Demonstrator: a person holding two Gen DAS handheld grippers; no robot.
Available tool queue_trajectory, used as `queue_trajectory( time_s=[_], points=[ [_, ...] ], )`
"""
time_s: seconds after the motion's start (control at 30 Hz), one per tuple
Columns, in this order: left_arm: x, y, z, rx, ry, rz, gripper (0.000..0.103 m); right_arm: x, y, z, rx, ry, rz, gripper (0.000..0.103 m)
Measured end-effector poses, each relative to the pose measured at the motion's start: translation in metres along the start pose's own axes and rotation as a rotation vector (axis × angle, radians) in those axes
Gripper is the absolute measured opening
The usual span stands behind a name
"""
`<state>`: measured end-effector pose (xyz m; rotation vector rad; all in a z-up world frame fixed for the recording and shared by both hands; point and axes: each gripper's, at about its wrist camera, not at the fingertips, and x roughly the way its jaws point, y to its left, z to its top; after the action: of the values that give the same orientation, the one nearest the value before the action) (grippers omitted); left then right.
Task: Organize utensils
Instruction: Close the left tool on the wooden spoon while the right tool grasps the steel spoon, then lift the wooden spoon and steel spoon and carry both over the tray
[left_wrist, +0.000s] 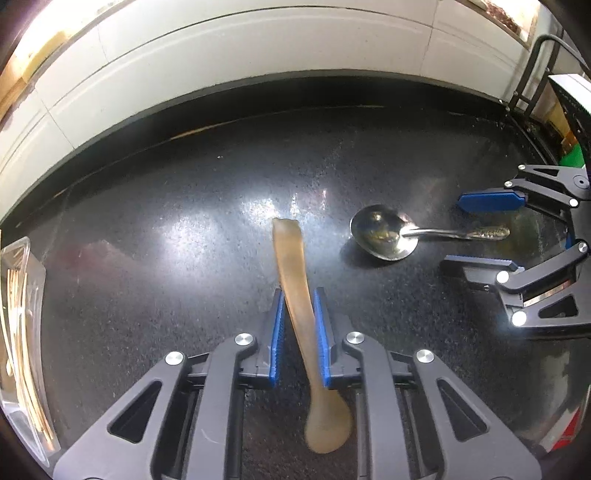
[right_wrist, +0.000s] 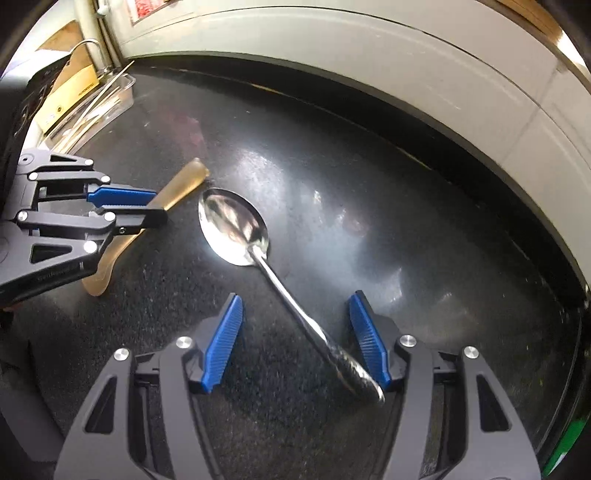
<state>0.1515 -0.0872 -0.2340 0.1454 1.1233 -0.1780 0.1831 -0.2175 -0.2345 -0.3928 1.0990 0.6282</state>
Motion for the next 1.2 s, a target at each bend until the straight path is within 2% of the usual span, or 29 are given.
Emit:
queue_trajectory(
  time_s=[0.03, 0.07, 0.1, 0.2, 0.4, 0.63, 0.93, 1.2],
  points=[
    [0.000, 0.001, 0.001, -0.002, 0.004, -0.004, 0.014, 0.000, 0.000, 0.002, -0.006, 0.007, 0.005, 0.054],
    [0.000, 0.003, 0.002, -0.003, 0.011, -0.008, 0.014, 0.000, 0.002, 0.004, -0.015, 0.006, 0.007, 0.031],
    [0.000, 0.006, 0.003, -0.007, 0.018, -0.013, 0.014, 0.000, 0.003, 0.004, -0.014, 0.006, 0.005, 0.015],
    [0.001, 0.015, 0.005, -0.031, 0.034, -0.018, 0.013, -0.002, 0.008, 0.005, 0.011, 0.030, 0.009, 0.008],
    [-0.026, 0.037, 0.011, -0.081, -0.013, 0.009, 0.013, -0.007, 0.021, 0.002, 0.153, 0.040, -0.017, 0.007],
    [-0.078, 0.058, 0.003, -0.124, -0.096, 0.013, 0.013, -0.063, 0.036, 0.003, 0.344, -0.071, -0.002, 0.007],
    [-0.136, 0.075, -0.012, -0.126, -0.160, 0.007, 0.013, -0.124, 0.078, 0.010, 0.360, -0.165, -0.081, 0.007],
    [-0.159, 0.097, -0.035, -0.111, -0.170, 0.011, 0.013, -0.143, 0.108, 0.012, 0.415, -0.192, -0.117, 0.007]
  ],
)
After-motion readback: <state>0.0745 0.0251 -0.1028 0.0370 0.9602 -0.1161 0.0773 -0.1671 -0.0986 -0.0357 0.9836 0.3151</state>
